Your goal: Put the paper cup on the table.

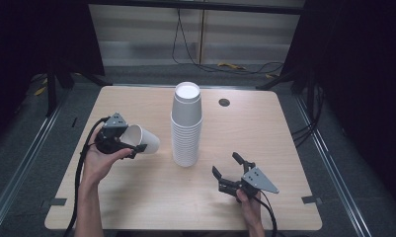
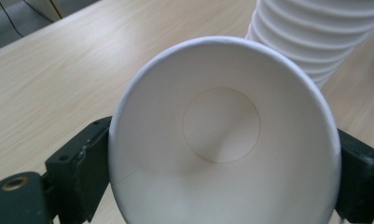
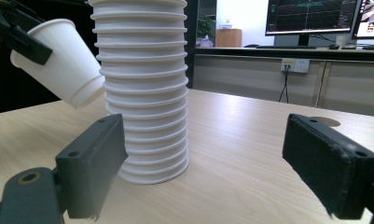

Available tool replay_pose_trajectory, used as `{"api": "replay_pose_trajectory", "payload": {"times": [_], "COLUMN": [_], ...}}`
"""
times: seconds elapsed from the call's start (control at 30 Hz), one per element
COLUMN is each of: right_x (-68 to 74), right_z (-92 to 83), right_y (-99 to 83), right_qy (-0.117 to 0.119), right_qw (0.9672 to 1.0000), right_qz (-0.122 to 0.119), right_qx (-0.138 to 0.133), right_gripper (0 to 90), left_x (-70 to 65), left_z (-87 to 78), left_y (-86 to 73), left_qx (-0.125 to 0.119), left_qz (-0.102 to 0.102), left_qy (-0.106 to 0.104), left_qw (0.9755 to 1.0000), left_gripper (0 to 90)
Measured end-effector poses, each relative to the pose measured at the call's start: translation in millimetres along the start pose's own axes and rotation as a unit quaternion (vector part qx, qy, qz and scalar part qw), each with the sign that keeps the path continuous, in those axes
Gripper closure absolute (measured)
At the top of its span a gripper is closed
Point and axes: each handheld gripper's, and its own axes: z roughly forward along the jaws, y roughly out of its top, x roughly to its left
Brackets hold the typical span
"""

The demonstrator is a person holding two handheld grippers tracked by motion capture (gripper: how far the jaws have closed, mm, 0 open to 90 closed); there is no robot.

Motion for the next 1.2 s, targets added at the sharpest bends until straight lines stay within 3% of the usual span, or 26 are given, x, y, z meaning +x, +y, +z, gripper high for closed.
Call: {"api": "replay_pose_trajectory", "payload": {"times": [0.23, 0.33, 0.6, 0.7, 0.87, 1.2], "right_x": [0.0, 0.1, -0.2, 0.0, 1.2, 0.8], "right_z": [0.3, -0.1, -0.4, -0.3, -1.1, -0.7], "right_y": [0.0, 0.0, -0.2, -0.2, -0.1, -0.3], "right_qy": [0.002, 0.001, 0.004, 0.004, -0.001, 0.002], "right_qw": [1.0, 1.0, 1.0, 1.0, 1.0, 1.0], "right_qz": [0.0, -0.002, 0.0, -0.001, -0.007, -0.004], "right_qx": [-0.001, -0.001, -0.004, -0.004, -0.002, -0.004], "right_gripper": [13.2, 13.2, 13.1, 13.2, 13.4, 13.2], "left_x": [4.6, 3.8, 0.5, 2.0, 4.7, 0.9], "left_z": [10.5, 16.9, 32.1, 35.5, 41.6, 55.5], "left_y": [6.3, 10.0, 11.8, 15.0, 15.5, 19.0], "left_qx": [0.047, 0.075, 0.115, 0.14, 0.169, 0.163], "left_qz": [0.001, 0.019, 0.013, 0.017, 0.021, 0.025], "left_qy": [0.017, 0.017, 0.028, 0.039, 0.04, 0.049], "left_qw": [0.9988, 0.9969, 0.9929, 0.9892, 0.9846, 0.985], "left_gripper": [9.5, 9.4, 9.0, 8.7, 8.4, 6.4]}}
